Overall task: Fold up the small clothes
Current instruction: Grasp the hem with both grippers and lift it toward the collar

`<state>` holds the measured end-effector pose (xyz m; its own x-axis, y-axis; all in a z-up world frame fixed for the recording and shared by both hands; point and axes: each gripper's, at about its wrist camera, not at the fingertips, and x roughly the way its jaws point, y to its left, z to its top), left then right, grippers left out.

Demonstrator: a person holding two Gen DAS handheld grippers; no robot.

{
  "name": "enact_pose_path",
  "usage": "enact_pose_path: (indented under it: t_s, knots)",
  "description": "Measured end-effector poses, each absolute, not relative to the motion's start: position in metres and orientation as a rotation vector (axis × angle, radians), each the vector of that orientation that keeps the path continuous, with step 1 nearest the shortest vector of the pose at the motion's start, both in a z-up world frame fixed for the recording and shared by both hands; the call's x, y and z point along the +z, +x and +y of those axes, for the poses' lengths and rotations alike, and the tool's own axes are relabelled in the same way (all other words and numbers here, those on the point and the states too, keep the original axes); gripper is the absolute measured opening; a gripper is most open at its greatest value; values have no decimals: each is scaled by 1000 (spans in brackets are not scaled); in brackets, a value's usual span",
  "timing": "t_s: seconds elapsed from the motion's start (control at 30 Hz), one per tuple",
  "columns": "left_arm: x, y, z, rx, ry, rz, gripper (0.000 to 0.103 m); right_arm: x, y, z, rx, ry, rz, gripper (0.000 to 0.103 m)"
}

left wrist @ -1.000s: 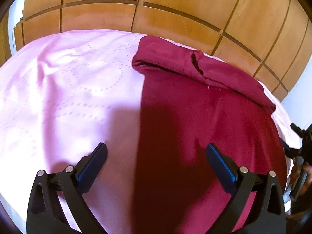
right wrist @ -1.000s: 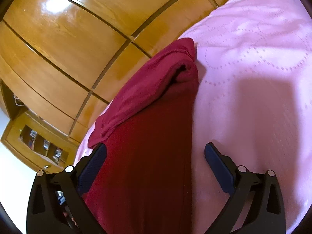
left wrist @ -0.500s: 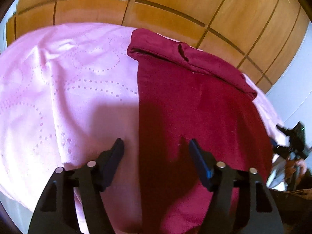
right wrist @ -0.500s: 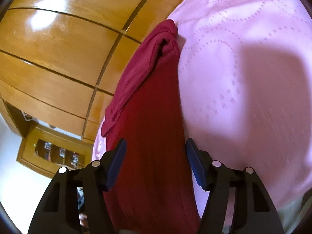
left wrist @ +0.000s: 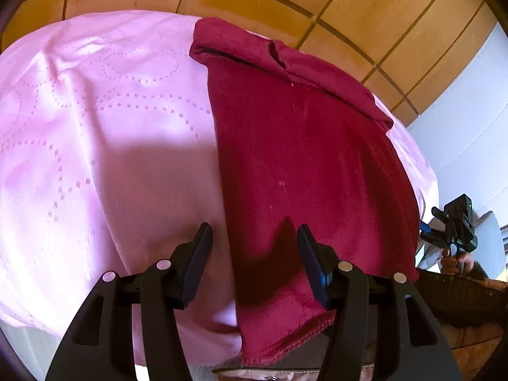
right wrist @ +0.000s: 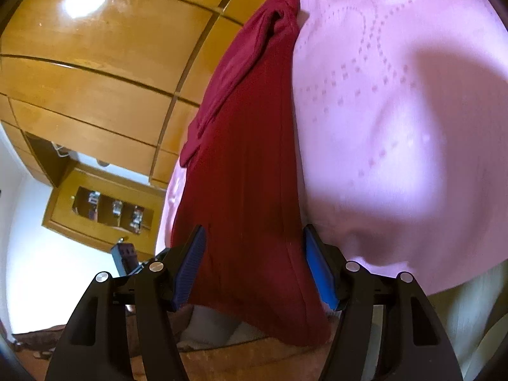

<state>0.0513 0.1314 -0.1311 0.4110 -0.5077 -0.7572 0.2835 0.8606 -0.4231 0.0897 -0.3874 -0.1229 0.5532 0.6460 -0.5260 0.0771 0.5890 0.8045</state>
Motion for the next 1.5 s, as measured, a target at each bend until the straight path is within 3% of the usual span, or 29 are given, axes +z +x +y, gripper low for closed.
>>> enact_pose_path:
  t_s: [0.27, 0.4, 0.47, 0.5, 0.6, 0.63, 0.7, 0.87, 1.0, 1.5]
  knots:
    - [-134, 40, 129, -535, -259, 1102, 54, -124, 90, -379, 428, 870, 1011, 63]
    - [-139, 33, 125, -576, -269, 1140, 47, -133, 93, -373, 450, 882, 1099, 63]
    - [-141, 30, 124, -571, -263, 1145, 38, -138, 94, -371, 441, 888, 1133, 63]
    - [-141, 30, 124, -550, -264, 1144, 27, -138, 94, -370, 441, 886, 1137, 63]
    - [-142, 30, 131, -530, -306, 1141, 13, -133, 93, -367, 441, 854, 1136, 34]
    - [-141, 30, 132, -534, -315, 1135, 10, -131, 92, -366, 435, 841, 1142, 30]
    - [-138, 29, 127, -537, -304, 1123, 8, -128, 91, -364, 463, 839, 1139, 22]
    - [-125, 25, 122, -537, -270, 1083, 7, -109, 85, -357, 579, 802, 1066, 22]
    - [-115, 22, 125, -542, -273, 1062, 6, -100, 84, -358, 594, 805, 1016, 10]
    - [-87, 7, 132, -672, -380, 982, 5, -69, 81, -386, 678, 896, 757, 9]
